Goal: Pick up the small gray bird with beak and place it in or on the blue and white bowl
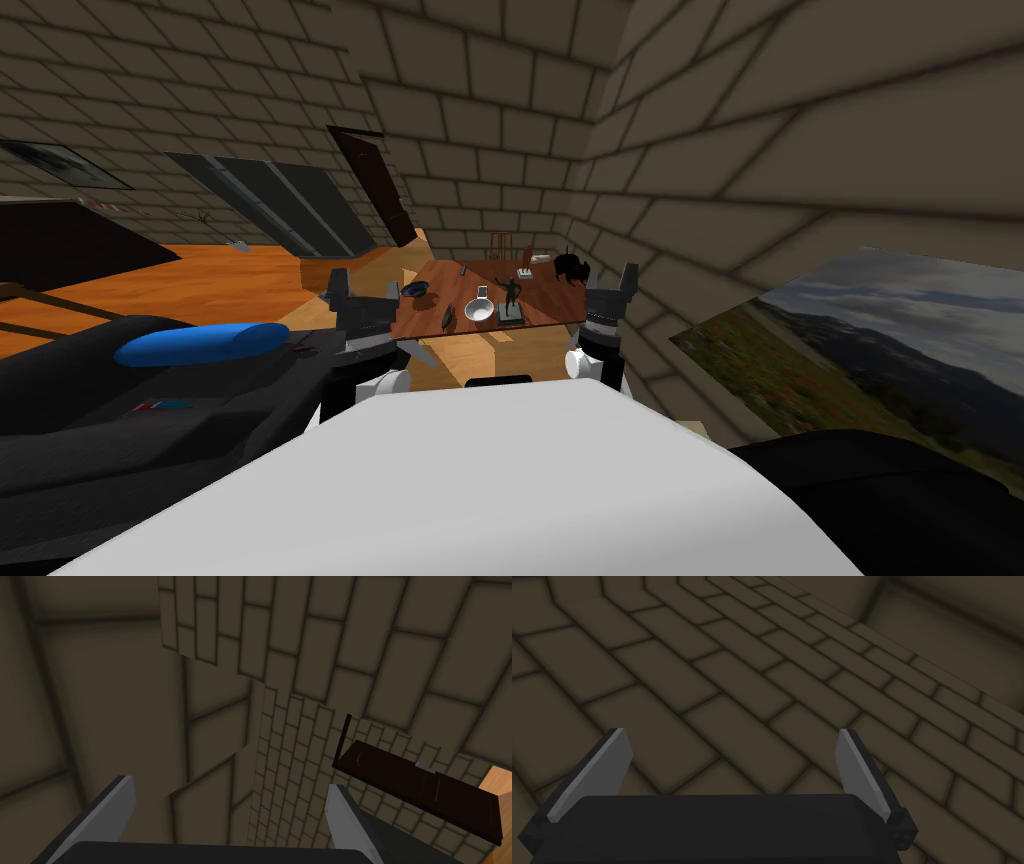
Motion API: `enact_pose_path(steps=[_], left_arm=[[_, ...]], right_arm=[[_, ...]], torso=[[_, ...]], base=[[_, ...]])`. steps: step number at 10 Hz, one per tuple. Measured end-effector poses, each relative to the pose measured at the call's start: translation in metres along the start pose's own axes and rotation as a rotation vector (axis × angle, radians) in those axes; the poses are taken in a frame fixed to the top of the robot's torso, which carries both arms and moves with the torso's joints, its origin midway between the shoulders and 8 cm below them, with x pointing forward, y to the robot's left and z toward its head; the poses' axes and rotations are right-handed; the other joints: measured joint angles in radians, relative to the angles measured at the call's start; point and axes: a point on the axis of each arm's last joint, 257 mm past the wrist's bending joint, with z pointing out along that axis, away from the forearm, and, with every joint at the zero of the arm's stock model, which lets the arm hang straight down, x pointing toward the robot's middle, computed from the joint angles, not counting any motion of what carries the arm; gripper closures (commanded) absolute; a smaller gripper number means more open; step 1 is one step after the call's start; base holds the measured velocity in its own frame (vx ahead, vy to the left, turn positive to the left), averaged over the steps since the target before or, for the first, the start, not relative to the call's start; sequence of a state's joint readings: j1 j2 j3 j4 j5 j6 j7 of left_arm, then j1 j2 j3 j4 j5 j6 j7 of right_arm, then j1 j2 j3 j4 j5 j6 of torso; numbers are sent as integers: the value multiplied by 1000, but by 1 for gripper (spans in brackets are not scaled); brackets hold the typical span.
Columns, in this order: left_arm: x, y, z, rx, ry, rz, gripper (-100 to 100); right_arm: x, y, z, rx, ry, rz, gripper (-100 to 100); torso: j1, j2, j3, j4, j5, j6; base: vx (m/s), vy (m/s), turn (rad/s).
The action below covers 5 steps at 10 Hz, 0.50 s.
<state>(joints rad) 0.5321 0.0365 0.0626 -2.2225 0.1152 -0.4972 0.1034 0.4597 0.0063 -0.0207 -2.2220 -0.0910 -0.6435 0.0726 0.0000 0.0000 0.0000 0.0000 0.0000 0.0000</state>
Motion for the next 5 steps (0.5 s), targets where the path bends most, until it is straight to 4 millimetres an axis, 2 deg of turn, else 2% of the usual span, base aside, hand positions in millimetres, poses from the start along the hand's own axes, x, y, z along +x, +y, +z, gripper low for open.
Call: enact_pose_path(steps=[3,5], left_arm=[[5,22,5,-62,48,-39,-100],[6,45,11,-122,72,-78,-100]], right_arm=[[0,0,0,0,0,0,0],[0,0,0,0,0,0,0]], torso=[[-7,3,2,1,-1,0],[-8,3,2,1,-2,0]], base=[[-49,-106,22],[-58,-110,27]])
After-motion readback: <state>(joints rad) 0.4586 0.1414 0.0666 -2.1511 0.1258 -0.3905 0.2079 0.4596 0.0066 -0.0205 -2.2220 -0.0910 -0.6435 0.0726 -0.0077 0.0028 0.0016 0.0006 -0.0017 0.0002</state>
